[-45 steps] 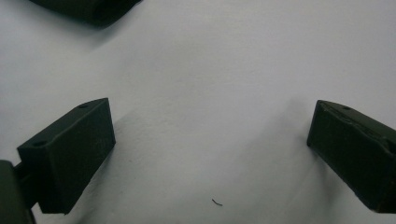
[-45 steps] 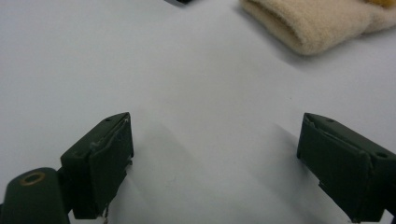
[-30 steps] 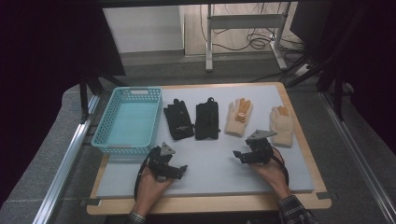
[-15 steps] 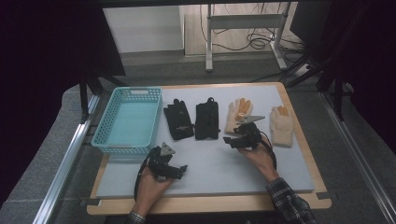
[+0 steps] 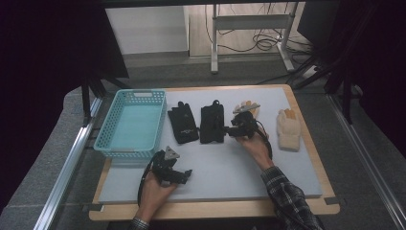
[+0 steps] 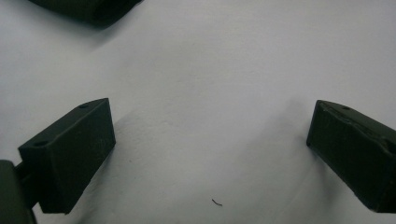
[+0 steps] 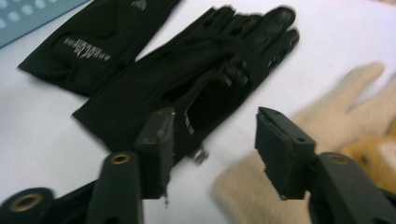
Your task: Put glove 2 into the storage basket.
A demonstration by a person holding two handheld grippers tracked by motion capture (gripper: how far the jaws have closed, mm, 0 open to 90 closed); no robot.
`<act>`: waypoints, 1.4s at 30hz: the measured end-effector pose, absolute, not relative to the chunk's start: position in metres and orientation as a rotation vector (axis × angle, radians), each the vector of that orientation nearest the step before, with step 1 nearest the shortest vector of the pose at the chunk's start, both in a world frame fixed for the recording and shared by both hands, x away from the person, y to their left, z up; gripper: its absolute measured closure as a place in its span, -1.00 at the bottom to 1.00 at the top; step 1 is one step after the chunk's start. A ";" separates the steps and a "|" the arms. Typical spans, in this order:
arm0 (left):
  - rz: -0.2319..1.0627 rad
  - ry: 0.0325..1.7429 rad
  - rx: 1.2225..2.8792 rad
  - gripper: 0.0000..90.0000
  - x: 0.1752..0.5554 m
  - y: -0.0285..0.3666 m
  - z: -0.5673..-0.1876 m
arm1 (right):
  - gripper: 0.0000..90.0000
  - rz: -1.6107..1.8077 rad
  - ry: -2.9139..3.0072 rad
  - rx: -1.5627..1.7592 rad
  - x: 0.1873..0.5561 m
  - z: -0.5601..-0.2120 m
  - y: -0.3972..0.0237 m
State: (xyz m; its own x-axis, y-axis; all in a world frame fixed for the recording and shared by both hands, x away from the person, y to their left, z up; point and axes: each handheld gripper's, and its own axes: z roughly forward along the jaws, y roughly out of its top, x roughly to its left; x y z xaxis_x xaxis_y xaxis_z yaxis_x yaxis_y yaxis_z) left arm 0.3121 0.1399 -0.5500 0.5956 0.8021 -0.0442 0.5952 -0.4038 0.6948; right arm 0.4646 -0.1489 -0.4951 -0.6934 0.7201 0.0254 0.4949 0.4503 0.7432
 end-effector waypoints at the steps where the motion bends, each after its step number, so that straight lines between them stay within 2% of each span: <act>1: 0.390 1.100 2.141 -0.97 0.312 0.140 -0.550 | 0.14 1.089 2.401 1.044 0.467 -0.494 -0.147; 4: 0.390 1.100 2.141 -0.97 0.312 0.140 -0.550 | 0.24 1.086 2.389 1.040 0.474 -0.493 -0.142; 8: 0.391 1.099 2.144 -0.97 0.312 0.140 -0.550 | 0.24 1.058 2.388 1.049 0.486 -0.495 -0.134; 12: 0.391 1.099 2.143 -0.97 0.312 0.140 -0.550 | -0.01 1.048 2.367 1.091 0.499 -0.500 -0.126; 20: 0.391 1.098 2.139 -0.97 0.312 0.140 -0.550 | -0.10 1.013 2.330 1.166 0.518 -0.511 -0.106; 25: 0.392 1.098 2.140 -0.97 0.312 0.140 -0.550 | -0.33 0.946 2.325 1.169 0.525 -0.522 -0.096; 28: 0.392 1.095 2.146 -0.97 0.312 0.140 -0.550 | -0.34 0.923 2.325 1.202 0.529 -0.525 -0.094; 32: 0.391 1.096 2.145 -0.97 0.312 0.140 -0.550 | 0.03 0.942 2.355 1.249 0.530 -0.524 -0.094; 33: 0.391 1.096 2.145 -0.97 0.312 0.140 -0.550 | 0.03 0.942 2.355 1.249 0.530 -0.524 -0.094; 34: 0.392 1.096 2.145 -0.97 0.312 0.140 -0.550 | 0.30 0.971 2.385 1.273 0.530 -0.523 -0.096; 36: 0.392 1.095 2.146 -0.97 0.312 0.140 -0.550 | 0.56 0.983 2.410 1.282 0.530 -0.522 -0.098; 37: 0.392 1.095 2.146 -0.97 0.312 0.140 -0.550 | 0.56 0.983 2.410 1.282 0.530 -0.522 -0.098; 38: 0.392 1.095 2.146 -0.96 0.312 0.140 -0.550 | 0.70 0.974 2.424 1.267 0.529 -0.522 -0.099; 39: 0.392 1.095 2.146 -0.97 0.312 0.140 -0.550 | 0.74 0.980 2.432 1.262 0.528 -0.522 -0.099; 42: 0.392 1.095 2.145 -0.96 0.312 0.140 -0.550 | 0.79 0.967 2.434 1.244 0.525 -0.519 -0.098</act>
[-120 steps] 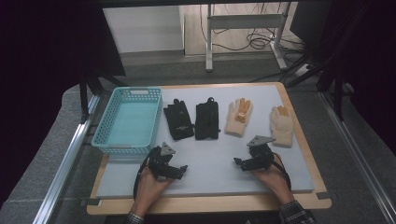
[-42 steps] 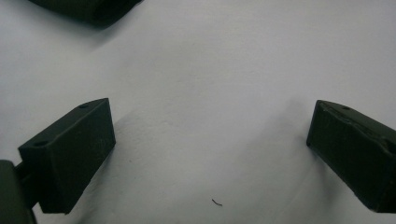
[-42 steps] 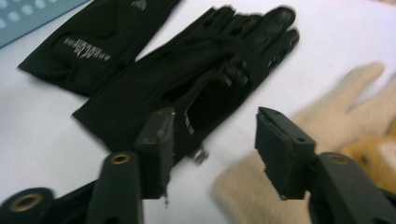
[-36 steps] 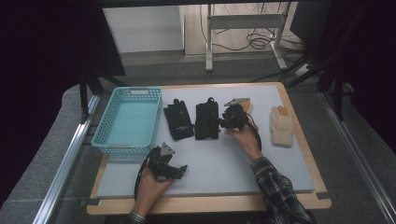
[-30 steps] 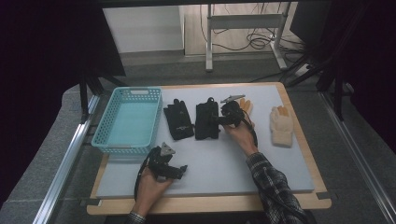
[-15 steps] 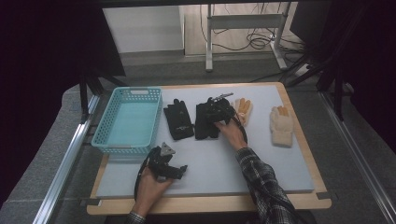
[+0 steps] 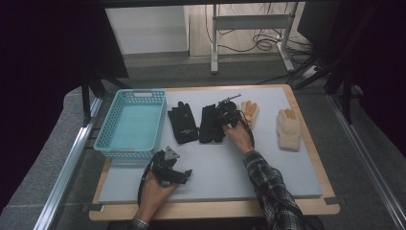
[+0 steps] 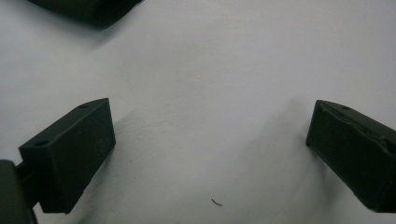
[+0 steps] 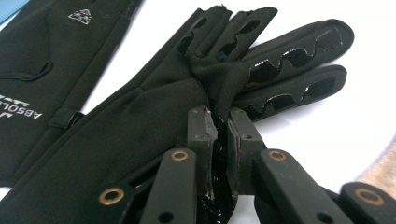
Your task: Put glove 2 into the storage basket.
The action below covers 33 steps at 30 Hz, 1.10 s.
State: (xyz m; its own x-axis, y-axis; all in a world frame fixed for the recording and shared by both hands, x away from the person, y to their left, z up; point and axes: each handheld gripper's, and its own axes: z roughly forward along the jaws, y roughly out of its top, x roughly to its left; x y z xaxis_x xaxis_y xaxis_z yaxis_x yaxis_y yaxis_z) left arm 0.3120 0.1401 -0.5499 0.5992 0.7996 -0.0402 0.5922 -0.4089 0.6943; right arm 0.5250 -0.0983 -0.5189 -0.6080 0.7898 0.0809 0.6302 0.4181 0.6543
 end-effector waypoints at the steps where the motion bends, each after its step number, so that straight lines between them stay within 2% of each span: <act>1: 0.392 1.095 2.145 -0.96 0.312 0.140 -0.550 | 0.79 0.967 2.434 1.244 0.525 -0.519 -0.098; 12: 0.393 1.094 2.147 -0.96 0.312 0.140 -0.550 | 0.81 1.090 2.425 1.213 0.501 -0.481 -0.111; 19: 0.393 1.093 2.148 -0.96 0.312 0.140 -0.550 | 0.80 1.235 2.459 1.181 0.462 -0.456 -0.124; 22: 0.394 1.095 2.142 -0.96 0.312 0.140 -0.550 | 0.80 1.262 2.467 1.160 0.453 -0.452 -0.126; 27: 0.393 1.095 2.148 -0.96 0.312 0.140 -0.550 | 0.80 1.334 2.489 1.153 0.414 -0.443 -0.135; 33: 0.393 1.097 2.144 -0.96 0.312 0.140 -0.550 | 0.79 1.384 2.520 1.177 0.381 -0.454 -0.145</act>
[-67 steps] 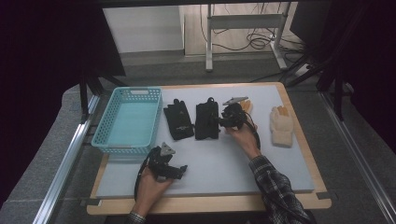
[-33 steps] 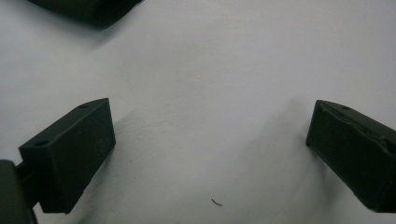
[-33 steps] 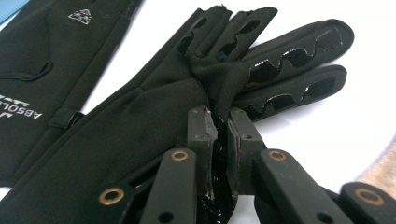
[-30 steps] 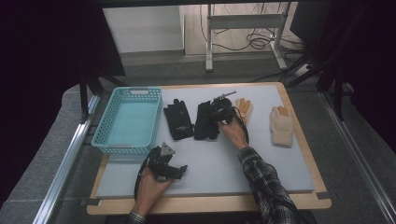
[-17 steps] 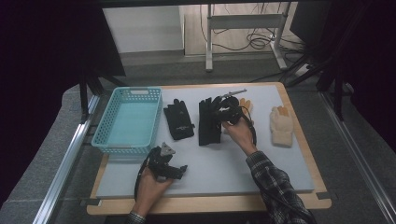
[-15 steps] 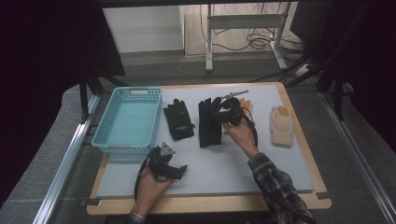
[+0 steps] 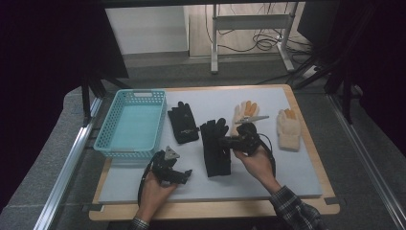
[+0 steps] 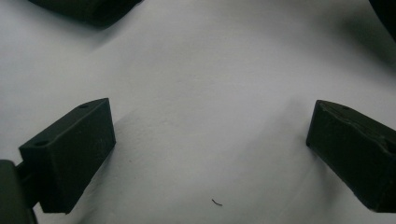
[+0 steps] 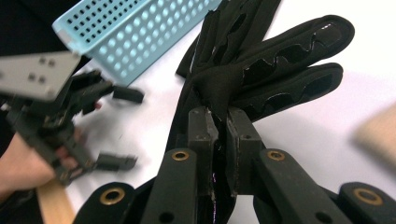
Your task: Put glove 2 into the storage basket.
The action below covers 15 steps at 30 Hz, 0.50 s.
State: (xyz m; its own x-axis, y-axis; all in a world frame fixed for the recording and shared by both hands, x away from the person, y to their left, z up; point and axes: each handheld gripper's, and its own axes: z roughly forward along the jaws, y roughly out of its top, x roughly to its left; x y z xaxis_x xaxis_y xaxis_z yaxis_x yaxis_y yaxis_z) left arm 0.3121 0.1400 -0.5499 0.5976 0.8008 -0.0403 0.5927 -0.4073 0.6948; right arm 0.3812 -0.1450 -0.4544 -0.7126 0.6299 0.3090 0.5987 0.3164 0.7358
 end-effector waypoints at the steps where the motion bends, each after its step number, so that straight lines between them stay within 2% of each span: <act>1: 0.393 1.097 2.144 -0.96 0.312 0.140 -0.550 | 0.79 1.392 2.526 1.182 0.376 -0.460 -0.146; 5: 0.394 1.100 2.138 -0.96 0.312 0.140 -0.550 | 0.75 1.319 2.528 1.159 0.363 -0.479 -0.147; 7: 0.394 1.100 2.138 -0.96 0.312 0.140 -0.550 | 0.60 1.260 2.525 1.110 0.359 -0.486 -0.147; 8: 0.394 1.100 2.137 -0.96 0.312 0.140 -0.550 | 0.60 1.260 2.525 1.110 0.359 -0.486 -0.147; 10: 0.394 1.100 2.137 -0.96 0.312 0.140 -0.550 | 0.45 1.234 2.480 1.060 0.359 -0.485 -0.153; 15: 0.392 1.102 2.136 -0.96 0.312 0.140 -0.550 | 0.26 1.214 2.440 1.044 0.373 -0.477 -0.160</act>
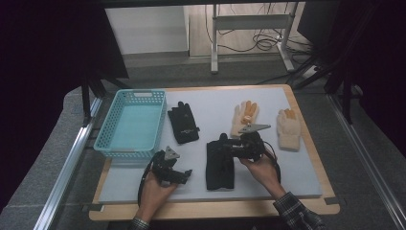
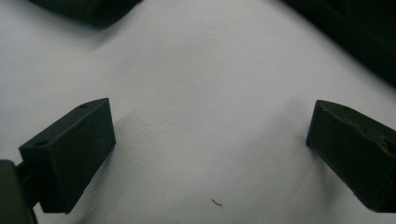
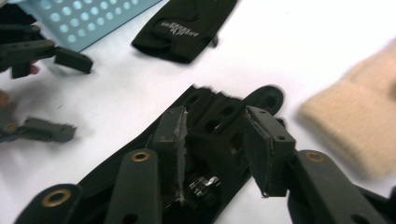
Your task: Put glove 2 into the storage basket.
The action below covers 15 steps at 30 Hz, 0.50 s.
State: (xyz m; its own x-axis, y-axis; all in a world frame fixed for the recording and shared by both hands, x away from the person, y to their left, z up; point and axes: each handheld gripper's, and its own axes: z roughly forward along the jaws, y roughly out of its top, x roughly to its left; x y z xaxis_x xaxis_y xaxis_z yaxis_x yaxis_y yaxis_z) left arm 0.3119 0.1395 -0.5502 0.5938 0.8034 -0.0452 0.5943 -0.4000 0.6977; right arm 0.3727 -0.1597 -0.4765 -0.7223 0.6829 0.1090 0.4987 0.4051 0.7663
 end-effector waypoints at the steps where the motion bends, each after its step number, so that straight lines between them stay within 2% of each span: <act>1: 0.391 1.101 2.137 -0.96 0.312 0.140 -0.550 | 0.23 1.213 2.440 1.037 0.375 -0.476 -0.160; 4: 0.393 1.099 2.141 -0.96 0.312 0.140 -0.550 | 0.10 1.203 2.455 1.016 0.389 -0.479 -0.153; 9: 0.393 1.099 2.141 -0.96 0.312 0.140 -0.550 | 0.06 1.178 2.456 1.004 0.408 -0.484 -0.139; 11: 0.393 1.098 2.141 -0.96 0.312 0.140 -0.550 | 0.08 1.184 2.461 0.995 0.419 -0.486 -0.130; 12: 0.394 1.097 2.144 -0.96 0.312 0.140 -0.550 | 0.25 1.184 2.480 0.979 0.428 -0.487 -0.122; 14: 0.394 1.097 2.145 -0.96 0.312 0.140 -0.550 | 0.38 1.187 2.488 0.975 0.436 -0.486 -0.112; 15: 0.394 1.097 2.145 -0.96 0.312 0.140 -0.550 | 0.38 1.187 2.488 0.975 0.436 -0.486 -0.112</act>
State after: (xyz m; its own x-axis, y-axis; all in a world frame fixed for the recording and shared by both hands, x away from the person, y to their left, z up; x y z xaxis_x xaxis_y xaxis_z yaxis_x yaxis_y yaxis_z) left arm 0.3119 0.1400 -0.5498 0.5980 0.8005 -0.0396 0.5925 -0.4083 0.6944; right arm 0.4362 -0.1119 -0.4864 -0.7568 0.6483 0.0837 0.4728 0.4546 0.7548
